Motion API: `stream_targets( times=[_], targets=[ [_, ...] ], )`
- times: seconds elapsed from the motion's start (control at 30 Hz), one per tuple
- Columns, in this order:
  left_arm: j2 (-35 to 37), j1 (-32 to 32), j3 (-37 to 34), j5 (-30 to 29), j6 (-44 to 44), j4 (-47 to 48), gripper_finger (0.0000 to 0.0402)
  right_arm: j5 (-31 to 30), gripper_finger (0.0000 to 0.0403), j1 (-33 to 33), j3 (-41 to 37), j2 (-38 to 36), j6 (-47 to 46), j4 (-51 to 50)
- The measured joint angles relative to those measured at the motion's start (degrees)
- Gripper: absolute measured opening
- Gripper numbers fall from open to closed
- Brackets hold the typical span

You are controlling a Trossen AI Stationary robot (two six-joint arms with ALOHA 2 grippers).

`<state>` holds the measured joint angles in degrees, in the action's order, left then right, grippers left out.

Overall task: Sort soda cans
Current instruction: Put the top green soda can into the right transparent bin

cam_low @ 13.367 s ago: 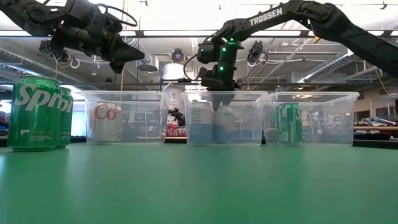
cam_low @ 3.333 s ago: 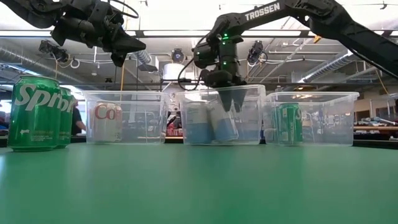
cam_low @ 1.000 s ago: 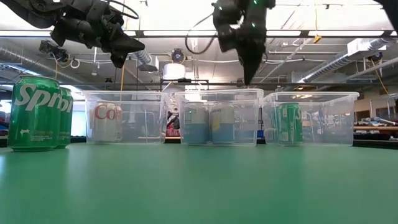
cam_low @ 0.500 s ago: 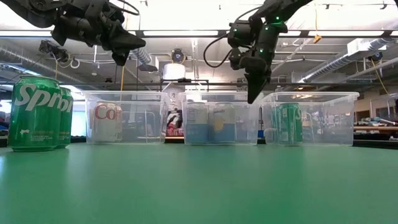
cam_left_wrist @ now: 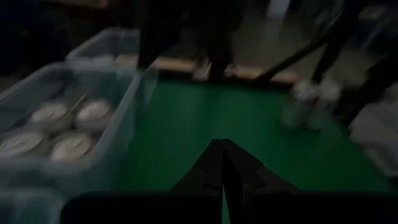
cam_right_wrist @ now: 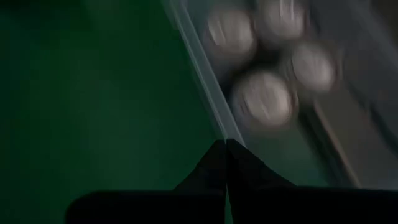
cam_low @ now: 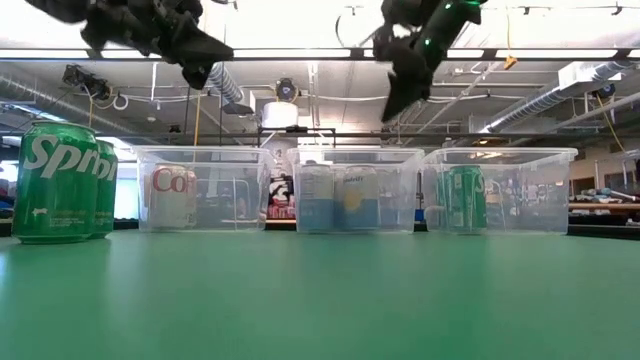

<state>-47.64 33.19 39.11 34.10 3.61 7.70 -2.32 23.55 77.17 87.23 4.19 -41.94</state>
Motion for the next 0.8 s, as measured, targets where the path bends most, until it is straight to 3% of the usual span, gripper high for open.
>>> stream_targets(
  times=[0.17, 0.37, 0.57, 0.8],
  targets=[
    [-0.16, -7.35, 8.59, -13.1, 3.47, 17.99, 0.0002, 0.48, 0.0, -5.07, -11.85, -5.83, -1.4, 21.31],
    [-0.32, -14.22, 14.69, -21.87, -6.54, 34.62, 0.0002, 0.75, 0.0, -11.78, -21.86, -6.86, -3.15, 40.87],
    [-0.39, -18.2, 16.06, -26.71, -22.39, 48.65, 0.0001, 0.91, 0.0, -15.84, -25.27, -4.67, -3.66, 48.54],
    [-0.41, -19.89, 17.18, -31.14, -34.55, 59.29, 0.0001, 0.91, 0.0, -16.85, -25.35, -0.32, -4.22, 52.92]
  ],
)
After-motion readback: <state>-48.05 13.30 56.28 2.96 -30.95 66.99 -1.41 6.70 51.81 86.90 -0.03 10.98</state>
